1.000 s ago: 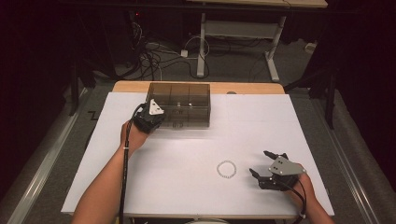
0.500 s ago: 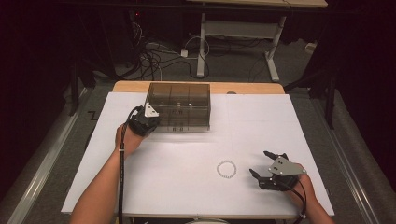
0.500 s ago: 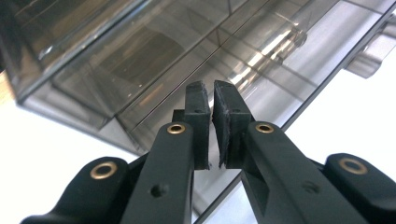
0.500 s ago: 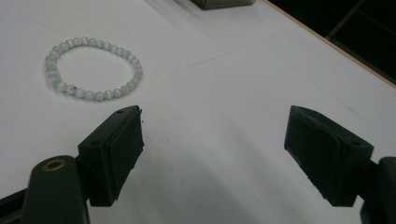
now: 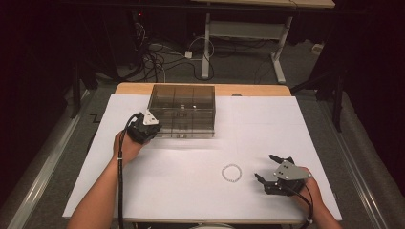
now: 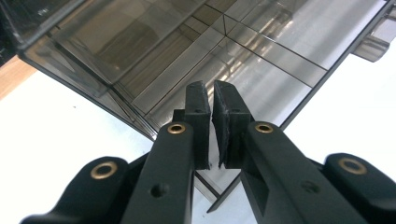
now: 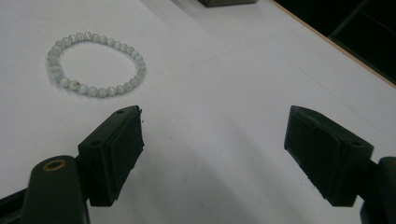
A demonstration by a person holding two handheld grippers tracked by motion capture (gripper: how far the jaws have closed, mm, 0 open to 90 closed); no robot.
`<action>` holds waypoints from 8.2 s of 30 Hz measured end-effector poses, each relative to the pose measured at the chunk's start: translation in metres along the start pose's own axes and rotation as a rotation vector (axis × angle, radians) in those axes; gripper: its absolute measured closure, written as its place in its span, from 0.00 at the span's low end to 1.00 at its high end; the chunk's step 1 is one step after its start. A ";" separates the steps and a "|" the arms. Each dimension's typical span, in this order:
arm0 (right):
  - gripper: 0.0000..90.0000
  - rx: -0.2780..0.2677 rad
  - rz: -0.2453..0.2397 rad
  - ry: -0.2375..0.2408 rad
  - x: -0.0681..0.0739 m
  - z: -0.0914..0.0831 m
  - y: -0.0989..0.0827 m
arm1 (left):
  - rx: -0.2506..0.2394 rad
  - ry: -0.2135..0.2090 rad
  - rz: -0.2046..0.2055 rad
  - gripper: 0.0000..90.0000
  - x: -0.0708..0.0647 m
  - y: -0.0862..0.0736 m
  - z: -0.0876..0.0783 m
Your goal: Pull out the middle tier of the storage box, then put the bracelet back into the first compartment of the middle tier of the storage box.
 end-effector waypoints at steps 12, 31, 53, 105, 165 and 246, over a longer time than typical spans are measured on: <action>0.23 0.000 -0.015 0.006 0.002 0.000 0.000 | 0.007 -0.014 0.019 0.92 -0.009 -0.006 -0.004; 0.23 0.001 -0.018 0.012 0.003 0.000 0.000 | -0.023 -0.013 0.016 0.92 -0.016 -0.008 -0.017; 0.23 0.004 -0.026 0.015 0.003 0.000 0.000 | 0.014 0.038 0.058 0.92 -0.015 -0.007 -0.007; 0.21 -0.015 0.099 -0.070 -0.024 -0.007 -0.002 | -0.278 -0.159 0.283 0.29 -0.129 0.055 -0.019; 0.22 0.000 0.073 -0.064 -0.020 -0.012 -0.008 | -0.010 -0.655 0.354 0.64 -0.235 0.064 0.069; 0.22 -0.020 0.047 -0.061 -0.021 -0.015 -0.007 | -0.295 -0.396 0.389 0.92 -0.172 0.084 -0.009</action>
Point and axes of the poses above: each handheld gripper's, and its own axes: z roughly forward along the jaws, y roughly out of its top, x roughly to its left, the point moved 7 cm from there along z, roughly forward along the jaws, and after that the axes turned 11 degrees about -y, right-handed, at the moved point
